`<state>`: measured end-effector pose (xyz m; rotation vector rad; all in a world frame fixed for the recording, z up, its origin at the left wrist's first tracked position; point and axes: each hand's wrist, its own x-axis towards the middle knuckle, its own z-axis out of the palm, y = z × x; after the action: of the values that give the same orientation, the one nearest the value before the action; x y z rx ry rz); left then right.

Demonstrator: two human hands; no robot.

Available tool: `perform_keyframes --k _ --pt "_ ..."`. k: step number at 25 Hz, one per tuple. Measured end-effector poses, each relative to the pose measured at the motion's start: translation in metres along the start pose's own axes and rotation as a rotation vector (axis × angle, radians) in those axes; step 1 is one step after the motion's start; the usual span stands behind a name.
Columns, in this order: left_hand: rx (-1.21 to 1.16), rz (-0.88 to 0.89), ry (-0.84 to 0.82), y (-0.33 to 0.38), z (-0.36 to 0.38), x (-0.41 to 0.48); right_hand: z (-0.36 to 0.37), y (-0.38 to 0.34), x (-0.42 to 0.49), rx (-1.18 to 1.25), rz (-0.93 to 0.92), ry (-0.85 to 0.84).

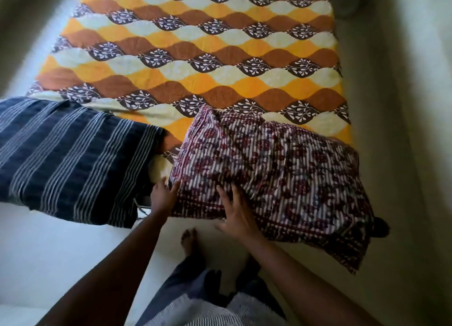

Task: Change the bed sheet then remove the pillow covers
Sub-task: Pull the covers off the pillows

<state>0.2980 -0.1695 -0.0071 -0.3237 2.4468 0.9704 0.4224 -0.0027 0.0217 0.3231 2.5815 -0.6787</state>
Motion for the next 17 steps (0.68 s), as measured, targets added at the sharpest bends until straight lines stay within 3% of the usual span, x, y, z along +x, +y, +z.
perform_keyframes --k 3,5,7,12,14,17 --pt "-0.192 -0.183 -0.279 0.010 -0.002 0.023 0.005 -0.007 0.018 -0.148 0.053 0.209" --pt "-0.237 -0.197 -0.282 0.019 -0.003 0.032 -0.004 -0.005 0.029 -0.117 0.071 0.278" --pt "-0.210 -0.092 -0.215 0.032 -0.012 0.024 -0.018 -0.004 0.031 -0.087 -0.006 0.352" --pt "-0.493 0.063 -0.158 0.012 -0.074 -0.020 -0.037 -0.036 -0.010 0.015 -0.236 0.529" --pt "-0.457 0.022 -0.174 -0.021 -0.082 -0.037 -0.026 -0.048 -0.026 0.017 -0.230 0.430" --pt "-0.229 -0.025 -0.148 -0.047 -0.071 -0.048 -0.008 -0.049 -0.032 0.060 -0.087 -0.051"
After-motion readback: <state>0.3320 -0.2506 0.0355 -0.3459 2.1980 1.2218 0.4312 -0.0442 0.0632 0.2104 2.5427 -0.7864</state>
